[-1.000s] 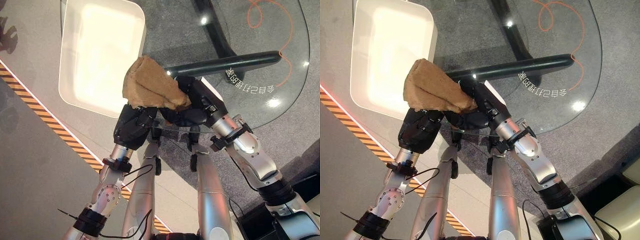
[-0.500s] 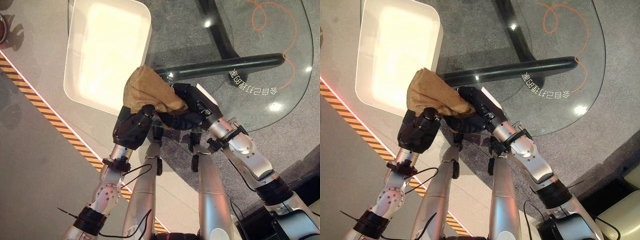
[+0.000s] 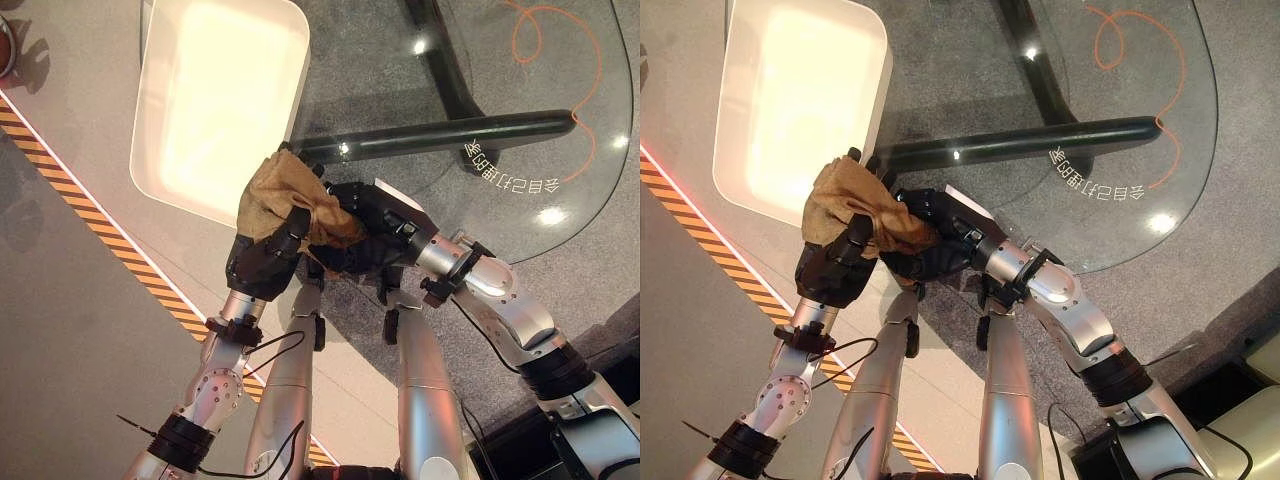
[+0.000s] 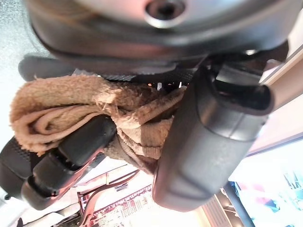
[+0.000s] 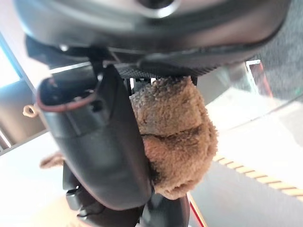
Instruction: Wipe the table with a cloth and put it in the basket.
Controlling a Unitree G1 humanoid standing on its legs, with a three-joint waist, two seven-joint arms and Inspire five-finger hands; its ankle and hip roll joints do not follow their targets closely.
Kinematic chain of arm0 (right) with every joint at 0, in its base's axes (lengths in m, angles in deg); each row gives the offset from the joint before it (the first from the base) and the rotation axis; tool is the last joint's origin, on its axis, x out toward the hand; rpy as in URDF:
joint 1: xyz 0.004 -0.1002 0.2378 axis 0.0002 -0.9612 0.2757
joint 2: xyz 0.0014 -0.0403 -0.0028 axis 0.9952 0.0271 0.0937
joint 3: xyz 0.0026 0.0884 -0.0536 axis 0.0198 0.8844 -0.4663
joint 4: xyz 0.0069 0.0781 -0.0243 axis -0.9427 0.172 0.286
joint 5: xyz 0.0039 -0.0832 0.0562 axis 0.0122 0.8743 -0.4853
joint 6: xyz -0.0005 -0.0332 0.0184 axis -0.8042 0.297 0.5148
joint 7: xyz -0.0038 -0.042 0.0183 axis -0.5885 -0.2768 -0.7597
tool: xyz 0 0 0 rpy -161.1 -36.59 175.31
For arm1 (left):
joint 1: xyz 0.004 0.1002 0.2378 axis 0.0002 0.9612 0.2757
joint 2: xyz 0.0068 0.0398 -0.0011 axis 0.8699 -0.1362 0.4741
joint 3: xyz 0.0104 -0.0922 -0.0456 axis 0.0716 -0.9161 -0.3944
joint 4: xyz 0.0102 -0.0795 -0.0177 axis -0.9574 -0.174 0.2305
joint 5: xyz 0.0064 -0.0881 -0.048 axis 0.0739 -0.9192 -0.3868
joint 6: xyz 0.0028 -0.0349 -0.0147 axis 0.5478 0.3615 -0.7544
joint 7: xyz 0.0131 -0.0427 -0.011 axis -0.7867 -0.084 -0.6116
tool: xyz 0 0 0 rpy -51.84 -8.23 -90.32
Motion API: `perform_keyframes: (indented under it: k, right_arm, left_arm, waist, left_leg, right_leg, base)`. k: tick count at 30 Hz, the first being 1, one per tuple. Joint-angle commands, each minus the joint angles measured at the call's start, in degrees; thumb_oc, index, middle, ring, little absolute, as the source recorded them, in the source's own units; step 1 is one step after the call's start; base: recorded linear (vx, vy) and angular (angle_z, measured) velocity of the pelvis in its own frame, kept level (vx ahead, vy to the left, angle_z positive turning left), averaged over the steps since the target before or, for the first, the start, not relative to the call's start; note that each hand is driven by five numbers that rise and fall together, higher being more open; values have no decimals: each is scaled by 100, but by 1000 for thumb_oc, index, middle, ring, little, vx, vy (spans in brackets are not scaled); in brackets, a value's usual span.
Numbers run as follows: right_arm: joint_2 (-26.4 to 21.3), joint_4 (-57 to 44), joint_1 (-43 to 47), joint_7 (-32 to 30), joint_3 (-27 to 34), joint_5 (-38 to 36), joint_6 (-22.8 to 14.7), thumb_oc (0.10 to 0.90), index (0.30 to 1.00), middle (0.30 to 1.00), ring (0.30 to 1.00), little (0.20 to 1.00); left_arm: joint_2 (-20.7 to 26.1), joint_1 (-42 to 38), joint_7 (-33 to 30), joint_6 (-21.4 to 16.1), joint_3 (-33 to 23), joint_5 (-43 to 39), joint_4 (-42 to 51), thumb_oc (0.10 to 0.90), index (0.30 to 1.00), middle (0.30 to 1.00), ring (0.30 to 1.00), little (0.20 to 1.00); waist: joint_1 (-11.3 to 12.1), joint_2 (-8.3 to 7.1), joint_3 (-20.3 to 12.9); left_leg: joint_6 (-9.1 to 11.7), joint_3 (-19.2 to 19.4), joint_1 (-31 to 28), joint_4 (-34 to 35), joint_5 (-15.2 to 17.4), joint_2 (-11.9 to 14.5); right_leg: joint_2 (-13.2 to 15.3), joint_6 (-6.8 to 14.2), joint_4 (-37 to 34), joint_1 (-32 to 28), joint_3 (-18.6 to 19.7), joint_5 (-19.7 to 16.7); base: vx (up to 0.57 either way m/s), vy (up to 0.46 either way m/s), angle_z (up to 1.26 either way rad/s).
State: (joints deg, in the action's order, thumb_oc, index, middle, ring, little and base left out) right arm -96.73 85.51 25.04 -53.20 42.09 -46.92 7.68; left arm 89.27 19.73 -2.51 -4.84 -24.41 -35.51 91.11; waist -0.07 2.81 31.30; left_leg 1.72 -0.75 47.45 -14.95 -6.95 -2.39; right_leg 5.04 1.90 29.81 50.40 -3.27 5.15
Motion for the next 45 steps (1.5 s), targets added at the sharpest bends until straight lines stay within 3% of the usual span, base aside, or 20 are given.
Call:
perform_keyframes:
  k: [1, 2, 17, 21, 22, 23, 24, 35, 45]
  right_arm:
    - [98, -889, 52, 1101, -1065, 28, -258, 100, 300, 300, 300, 200]
    - [85, -847, 64, 1060, -1059, -38, -306, 100, 300, 300, 300, 200]
    - [64, -682, 83, 863, -992, -93, -436, 100, 300, 300, 300, 200]
    - [95, -658, 15, 440, -905, -187, -352, 100, 300, 300, 300, 200]
    - [102, -611, 12, 283, -866, -301, -351, 281, 455, 455, 455, 381]
    - [123, -577, -10, 182, -819, -339, -366, 712, 825, 825, 825, 812]
    - [150, -561, -34, 65, -771, -350, -369, 800, 900, 900, 900, 900]
    - [86, -678, -250, -507, -358, -228, -599, 800, 900, 900, 900, 900]
    - [-43, -946, -453, -744, 213, -310, -1106, 800, 900, 900, 900, 900]
  left_arm:
    - [-75, -673, 263, -513, 123, 256, 971, 333, 500, 500, 500, 433]
    - [-78, -660, 268, -557, 126, 237, 946, 100, 300, 300, 300, 200]
    - [-111, -644, 320, -734, 173, 209, 794, 100, 300, 300, 300, 200]
    - [-132, -637, 329, -748, 174, 190, 797, 100, 300, 300, 300, 200]
    - [-131, -643, 325, -744, 161, 172, 791, 100, 300, 300, 300, 200]
    - [-130, -647, 342, -749, 152, 147, 771, 100, 300, 300, 300, 200]
    - [-148, -639, 360, -755, 138, 144, 763, 100, 300, 300, 300, 200]
    - [-190, -502, 468, -730, -31, 116, 775, 100, 300, 300, 300, 200]
    - [-179, -408, 516, -696, -236, 144, 766, 100, 300, 300, 300, 200]
  waist:
    - [54, 19, -151]
    - [56, 17, -151]
    - [56, -8, -151]
    - [48, -17, -151]
    - [45, -21, -151]
    - [39, -26, -151]
    - [32, -30, -151]
    - [-7, -77, -151]
    - [-71, -174, -151]
  left_leg:
    - [-329, 138, -46, -405, 502, -430]
    - [-326, 139, -40, -407, 502, -430]
    - [-322, 139, -26, -417, 510, -443]
    - [-326, 149, -43, -423, 519, -447]
    - [-327, 150, -46, -428, 521, -449]
    - [-330, 151, -43, -434, 525, -446]
    - [-331, 156, -45, -429, 527, -443]
    - [-359, 185, -77, -384, 534, -428]
    - [-384, 207, -120, -377, 578, -389]
  right_leg:
    - [-430, 57, -1017, -153, -54, -773]
    - [-425, 56, -1030, -154, -54, -777]
    - [-416, 73, -1068, -157, -53, -799]
    - [-413, 72, -1060, -175, -57, -797]
    - [-418, 71, -1051, -174, -51, -795]
    - [-421, 72, -1042, -167, -43, -795]
    - [-425, 71, -1041, -168, -33, -793]
    - [-463, 72, -1035, -174, 5, -793]
    - [-503, 100, -1022, -206, 45, -799]
  base:
    - [0, 0, 0]
    - [0, 0, 0]
    - [-1, 3, 1]
    - [0, 0, 0]
    - [0, 0, 0]
    - [0, 0, 0]
    - [0, 0, 0]
    - [0, 0, 0]
    - [0, 0, 0]
